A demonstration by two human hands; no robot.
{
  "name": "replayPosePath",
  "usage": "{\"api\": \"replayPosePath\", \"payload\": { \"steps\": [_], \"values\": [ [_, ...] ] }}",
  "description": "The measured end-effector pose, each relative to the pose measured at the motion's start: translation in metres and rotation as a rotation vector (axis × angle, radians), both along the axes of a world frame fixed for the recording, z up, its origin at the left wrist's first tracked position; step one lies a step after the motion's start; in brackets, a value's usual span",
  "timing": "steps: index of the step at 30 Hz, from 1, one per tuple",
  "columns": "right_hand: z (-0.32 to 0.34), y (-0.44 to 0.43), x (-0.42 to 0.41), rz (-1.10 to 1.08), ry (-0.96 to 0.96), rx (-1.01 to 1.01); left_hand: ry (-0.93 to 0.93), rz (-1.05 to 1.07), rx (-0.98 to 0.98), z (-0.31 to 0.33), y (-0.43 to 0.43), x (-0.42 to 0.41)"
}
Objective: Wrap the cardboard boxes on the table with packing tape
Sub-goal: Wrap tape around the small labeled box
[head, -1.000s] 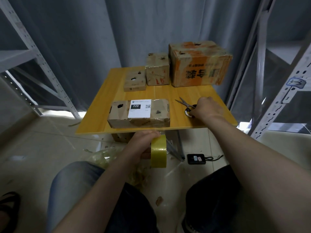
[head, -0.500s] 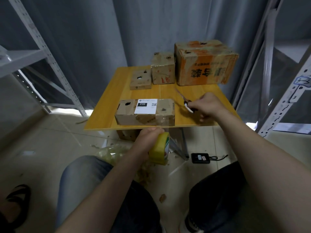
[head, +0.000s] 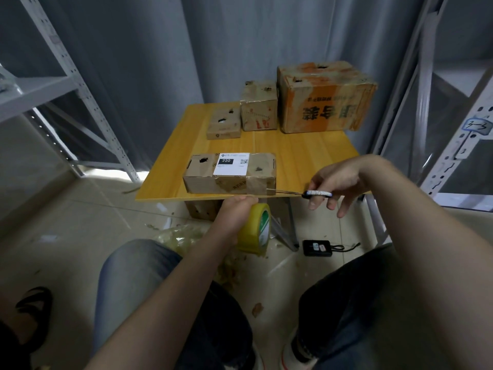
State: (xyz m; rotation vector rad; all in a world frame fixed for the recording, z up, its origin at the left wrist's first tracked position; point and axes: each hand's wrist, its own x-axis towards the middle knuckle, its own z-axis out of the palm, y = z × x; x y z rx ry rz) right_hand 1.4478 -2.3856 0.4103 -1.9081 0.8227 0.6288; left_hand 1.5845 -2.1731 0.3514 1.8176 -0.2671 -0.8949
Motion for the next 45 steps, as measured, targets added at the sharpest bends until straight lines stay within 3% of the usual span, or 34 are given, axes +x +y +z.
{"api": "replayPosePath", "payload": {
  "steps": [15, 45],
  "values": [
    [-0.016, 0.015, 0.033, -0.004, -0.154, 0.014, -0.003, 0.012, 0.038, 0.003, -0.001, -0.001],
    [-0.014, 0.025, 0.052, -0.004, -0.084, -0.063, -0.028, -0.003, 0.066, -0.006, -0.002, 0.002]
  ]
}}
